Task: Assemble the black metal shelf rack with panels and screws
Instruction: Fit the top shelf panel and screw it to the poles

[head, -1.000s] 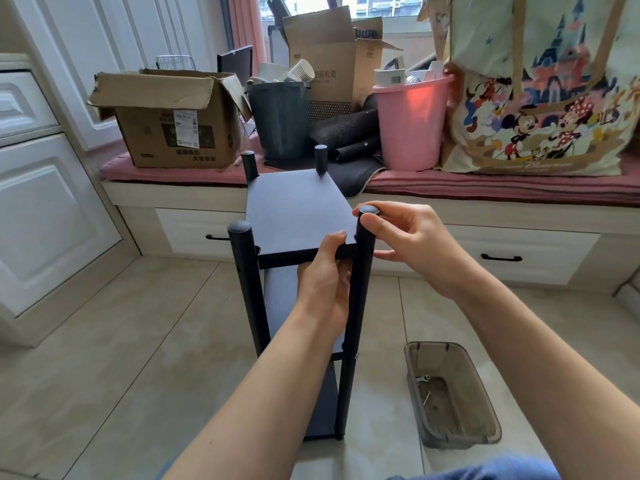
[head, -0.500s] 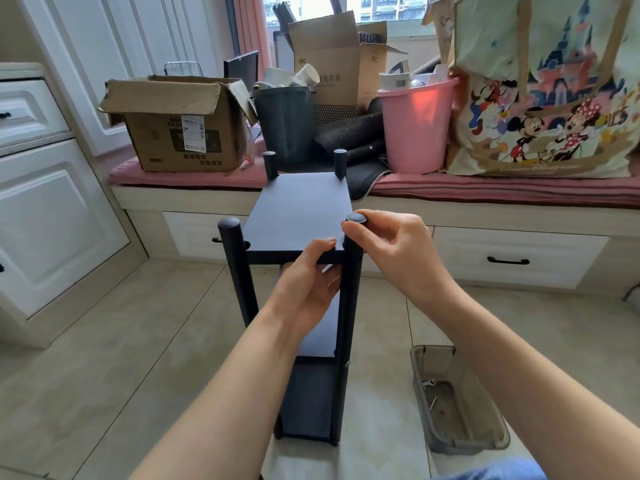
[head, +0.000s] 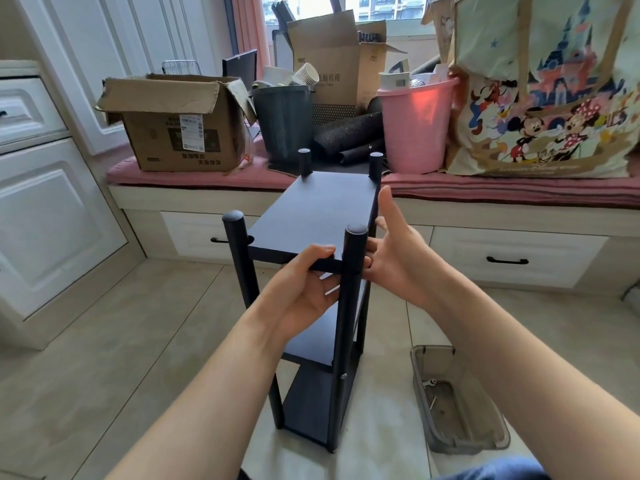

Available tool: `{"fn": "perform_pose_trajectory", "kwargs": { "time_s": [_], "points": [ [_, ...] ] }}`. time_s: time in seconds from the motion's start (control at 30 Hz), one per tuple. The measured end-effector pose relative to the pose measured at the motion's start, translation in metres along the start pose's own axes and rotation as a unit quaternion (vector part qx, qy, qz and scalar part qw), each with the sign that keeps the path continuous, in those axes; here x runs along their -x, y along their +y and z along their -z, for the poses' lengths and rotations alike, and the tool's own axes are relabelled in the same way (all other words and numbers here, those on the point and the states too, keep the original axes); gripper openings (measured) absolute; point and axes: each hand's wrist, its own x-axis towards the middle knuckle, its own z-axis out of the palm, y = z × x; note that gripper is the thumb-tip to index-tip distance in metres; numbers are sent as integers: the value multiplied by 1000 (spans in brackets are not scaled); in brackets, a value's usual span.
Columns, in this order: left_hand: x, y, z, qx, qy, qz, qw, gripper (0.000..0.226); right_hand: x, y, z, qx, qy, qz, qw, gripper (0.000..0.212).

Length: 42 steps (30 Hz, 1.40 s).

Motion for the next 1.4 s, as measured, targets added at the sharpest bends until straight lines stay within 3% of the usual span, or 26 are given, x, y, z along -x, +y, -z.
{"fn": "perform_pose_trajectory", "kwargs": {
  "time_s": [0.13,0.23,0.33,0.4,0.47,0.5,0.57,0.6,0.67,0.77,0.9,0.97,1.0,1.1,1.13,1.2,1.4],
  "points": [
    [3,-4,-3,12,23,2,1000,34,-18,5,-1,-31,135,23,990,38],
    [9,-6,-8,9,70,-9,997,16,-21,7,4,-44,126,16,991,15],
    [22,-3,-13,-61,130,-4,990,38,-20,6,7,-75,107,11,991,14],
    [33,-5,-14,-171,232,1,957,46,-21,7,6,-89,99,11,991,17],
    [44,-9,-12,-312,358,-107,873,35,-21,8,7,-95,93,9,991,21],
    [50,-11,-11,-395,386,-210,807,33,-22,9,7,-96,92,7,991,24],
    [52,-8,-15,-533,330,-395,671,36,-21,9,7,-100,91,10,991,26],
    [49,-8,-17,-595,284,-427,619,41,-21,9,7,-104,89,14,991,24],
    [36,-8,-20,-719,228,-376,539,66,-21,8,8,-107,83,23,990,17],
    [21,-14,-21,-815,229,-237,476,88,-18,8,12,-98,72,28,992,15],
    [21,-25,-22,-823,278,-266,418,79,-18,8,14,-99,61,23,993,22],
    [20,-30,-23,-819,286,-270,418,78,-19,8,14,-99,61,20,993,27],
    [19,-32,-23,-811,279,-269,438,78,-19,8,15,-99,60,19,993,29],
    [15,-31,-16,-738,222,-285,569,78,-19,8,14,-103,60,19,993,32],
    [14,-29,-14,-717,195,-302,597,77,-19,8,14,-101,61,20,993,33],
    [12,-27,-9,-695,167,-342,610,73,-19,7,15,-96,62,19,993,33],
    [5,-34,-10,-674,181,-386,603,63,-16,8,21,-94,64,2,993,38]
  ]
}}
